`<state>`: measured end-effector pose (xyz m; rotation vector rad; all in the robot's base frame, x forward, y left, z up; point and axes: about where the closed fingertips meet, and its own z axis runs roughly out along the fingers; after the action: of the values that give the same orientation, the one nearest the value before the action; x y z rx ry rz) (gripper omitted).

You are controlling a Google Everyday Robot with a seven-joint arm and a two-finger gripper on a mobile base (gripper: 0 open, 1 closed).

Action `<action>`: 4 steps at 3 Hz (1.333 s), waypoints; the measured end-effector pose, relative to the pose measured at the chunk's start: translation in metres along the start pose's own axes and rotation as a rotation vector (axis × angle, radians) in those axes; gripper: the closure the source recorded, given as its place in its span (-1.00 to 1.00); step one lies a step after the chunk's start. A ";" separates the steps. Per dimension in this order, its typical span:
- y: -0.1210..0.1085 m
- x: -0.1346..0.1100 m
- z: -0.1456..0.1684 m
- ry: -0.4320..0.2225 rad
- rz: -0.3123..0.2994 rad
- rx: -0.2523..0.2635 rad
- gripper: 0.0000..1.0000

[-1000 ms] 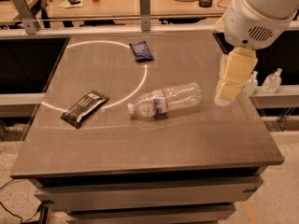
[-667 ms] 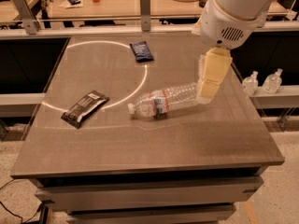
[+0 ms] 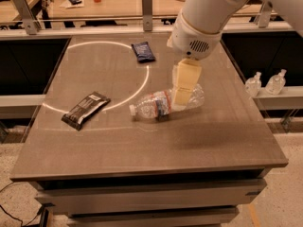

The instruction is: Place water bottle upright

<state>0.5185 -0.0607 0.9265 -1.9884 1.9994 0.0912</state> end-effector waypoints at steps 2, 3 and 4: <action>0.002 -0.015 0.052 0.052 -0.010 -0.026 -1.00; 0.003 -0.008 0.072 0.100 -0.007 -0.031 -1.00; 0.005 0.001 0.082 0.124 -0.013 -0.039 -1.00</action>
Offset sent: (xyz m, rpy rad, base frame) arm 0.0114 0.0389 -0.0808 -0.1303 0.0309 0.0018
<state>0.5280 -0.0394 0.8477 -2.0780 2.0740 0.0039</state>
